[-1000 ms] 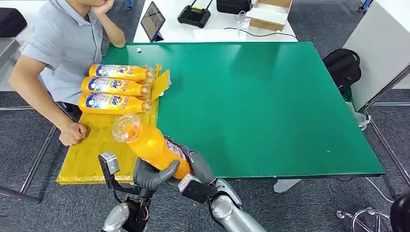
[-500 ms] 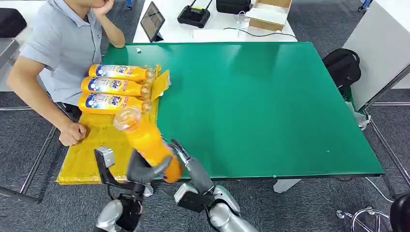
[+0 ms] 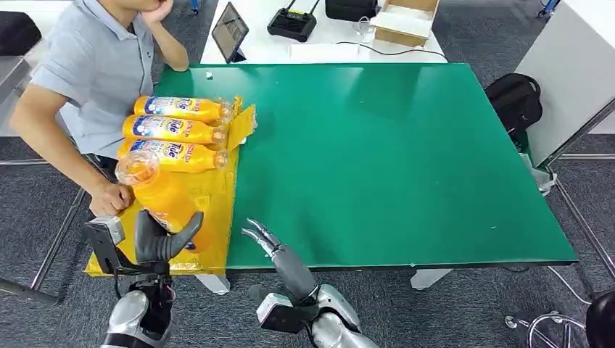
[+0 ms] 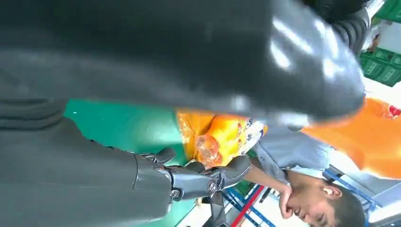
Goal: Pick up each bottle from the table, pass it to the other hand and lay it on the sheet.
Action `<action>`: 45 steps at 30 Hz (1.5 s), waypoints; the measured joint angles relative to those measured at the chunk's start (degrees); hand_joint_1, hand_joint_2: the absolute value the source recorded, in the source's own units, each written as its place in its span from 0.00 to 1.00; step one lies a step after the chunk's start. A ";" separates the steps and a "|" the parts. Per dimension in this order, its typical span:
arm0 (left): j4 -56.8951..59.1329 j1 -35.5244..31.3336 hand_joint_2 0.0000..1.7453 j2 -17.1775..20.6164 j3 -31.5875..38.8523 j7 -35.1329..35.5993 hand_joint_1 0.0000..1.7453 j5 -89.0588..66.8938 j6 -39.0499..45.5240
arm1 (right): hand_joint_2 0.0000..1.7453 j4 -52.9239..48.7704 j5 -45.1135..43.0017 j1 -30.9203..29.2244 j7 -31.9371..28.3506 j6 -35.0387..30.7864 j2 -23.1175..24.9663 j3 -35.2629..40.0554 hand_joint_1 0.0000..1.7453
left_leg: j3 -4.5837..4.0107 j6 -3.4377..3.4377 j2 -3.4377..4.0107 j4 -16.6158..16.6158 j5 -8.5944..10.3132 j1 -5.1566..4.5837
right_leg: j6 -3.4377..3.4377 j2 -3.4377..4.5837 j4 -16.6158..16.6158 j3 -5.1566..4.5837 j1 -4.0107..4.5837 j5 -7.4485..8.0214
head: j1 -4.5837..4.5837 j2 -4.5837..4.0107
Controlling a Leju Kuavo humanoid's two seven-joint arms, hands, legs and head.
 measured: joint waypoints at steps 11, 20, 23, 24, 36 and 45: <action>-1.01 -0.61 1.00 0.39 1.55 -0.85 1.00 -6.83 5.12 | 0.00 0.20 0.63 0.01 -0.92 -0.85 0.00 -0.02 0.00 | 0.00 0.00 0.00 0.00 0.00 0.01 | 0.00 0.00 0.00 -0.01 0.01 0.00 | 0.02 0.00; 12.70 -10.41 1.00 4.37 -0.41 11.10 1.00 -45.86 12.20 | 0.00 0.57 0.15 -0.31 -2.17 1.23 0.37 -0.07 0.00 | 0.02 -0.01 -0.01 0.00 0.06 0.02 | -0.01 0.00 0.02 0.01 0.01 0.04 | 0.02 0.00; 19.52 -13.27 1.00 4.76 -2.03 14.31 1.00 -53.75 10.78 | 0.00 0.55 0.15 -0.45 -2.23 2.16 0.48 -0.09 0.00 | 0.04 -0.01 0.03 0.01 0.06 0.01 | -0.01 0.00 0.01 -0.01 0.00 0.06 | 0.02 0.00; 22.74 -14.78 1.00 4.79 -2.86 15.43 1.00 -56.36 9.99 | 0.00 0.55 0.15 -0.46 -2.23 2.47 0.50 -0.09 0.00 | 0.03 0.00 -0.03 0.01 0.07 0.00 | -0.01 -0.01 0.01 0.02 0.00 0.05 | 0.00 0.00; 43.97 -26.72 1.00 4.24 -1.99 13.42 1.00 -51.76 6.10 | 0.00 1.49 -0.77 -0.44 -2.19 3.56 0.68 -0.11 0.00 | 0.95 -0.14 -0.27 -0.12 -0.16 0.01 | -0.17 -0.23 0.02 0.97 0.02 -0.24 | 0.00 0.00; 48.98 -28.80 1.00 3.50 -1.62 14.19 0.00 -53.31 7.17 | 0.00 2.38 -0.55 -0.58 -2.16 3.98 0.68 -0.11 0.00 | 1.32 -0.21 -0.27 -0.12 0.03 -0.01 | -0.29 -0.23 0.02 1.36 0.01 -0.10 | 0.00 0.00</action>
